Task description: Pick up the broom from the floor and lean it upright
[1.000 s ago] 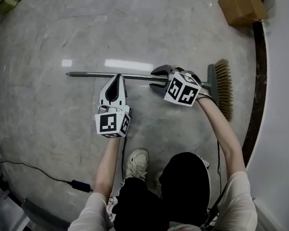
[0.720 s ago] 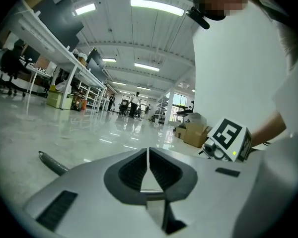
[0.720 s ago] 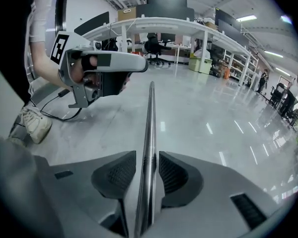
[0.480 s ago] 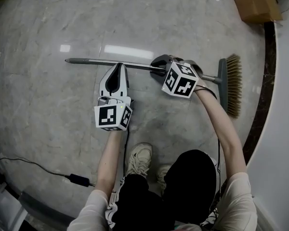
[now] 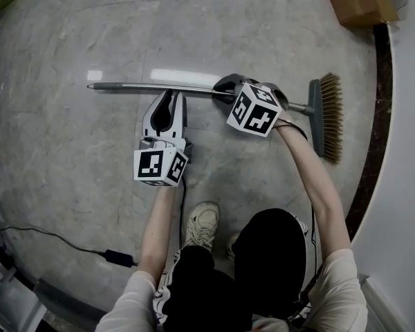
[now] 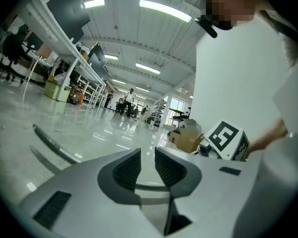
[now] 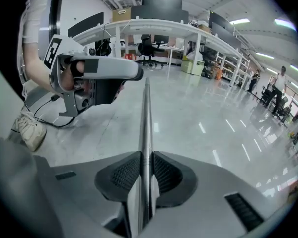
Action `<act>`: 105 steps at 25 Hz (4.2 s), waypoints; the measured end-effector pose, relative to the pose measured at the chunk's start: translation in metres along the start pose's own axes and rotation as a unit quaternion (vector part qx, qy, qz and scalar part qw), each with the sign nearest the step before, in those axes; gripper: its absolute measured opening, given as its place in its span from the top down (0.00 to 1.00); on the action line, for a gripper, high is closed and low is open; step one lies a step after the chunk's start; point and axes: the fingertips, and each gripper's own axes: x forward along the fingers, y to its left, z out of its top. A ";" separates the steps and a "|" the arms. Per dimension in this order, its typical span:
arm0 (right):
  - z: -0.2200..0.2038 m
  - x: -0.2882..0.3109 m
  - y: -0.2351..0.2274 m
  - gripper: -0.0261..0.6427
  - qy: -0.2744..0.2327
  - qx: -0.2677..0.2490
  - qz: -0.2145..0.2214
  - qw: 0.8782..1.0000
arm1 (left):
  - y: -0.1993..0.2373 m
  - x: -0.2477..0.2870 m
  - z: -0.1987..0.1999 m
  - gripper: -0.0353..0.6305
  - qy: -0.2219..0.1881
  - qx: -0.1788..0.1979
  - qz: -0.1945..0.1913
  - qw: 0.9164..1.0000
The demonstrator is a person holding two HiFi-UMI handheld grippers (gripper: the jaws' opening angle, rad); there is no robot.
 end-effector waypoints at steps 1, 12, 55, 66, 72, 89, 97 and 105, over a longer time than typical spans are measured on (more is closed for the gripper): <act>0.006 -0.009 -0.005 0.82 -0.004 0.001 -0.010 1.000 | 0.000 -0.001 0.006 0.77 0.000 -0.007 0.000 1.000; 0.072 -0.236 -0.076 0.82 -0.097 0.079 -0.163 0.979 | -0.123 0.050 0.196 0.60 -0.044 -0.007 -0.148 0.988; -0.256 -0.707 0.159 0.84 -0.291 0.471 -0.630 0.545 | -0.695 -0.078 0.128 0.76 0.009 0.186 -0.638 0.747; -0.263 -0.713 0.182 0.83 -0.174 0.457 -0.699 0.522 | -0.717 -0.109 0.117 0.76 0.016 0.186 -0.659 0.729; -0.257 -0.727 0.185 0.71 -0.194 0.455 -0.714 0.496 | -0.713 -0.095 0.126 0.76 0.016 0.171 -0.648 0.742; -0.132 -0.712 0.211 0.94 -0.227 0.391 -0.726 0.518 | -0.668 -0.075 0.157 0.88 0.019 0.151 -0.608 0.779; -0.104 -0.665 0.202 0.94 -0.214 0.401 -0.701 0.549 | -0.631 -0.047 0.162 0.88 0.028 0.139 -0.569 0.810; -0.136 -0.625 0.206 0.94 -0.224 0.435 -0.679 0.548 | -0.613 -0.040 0.129 0.88 0.004 0.184 -0.550 0.814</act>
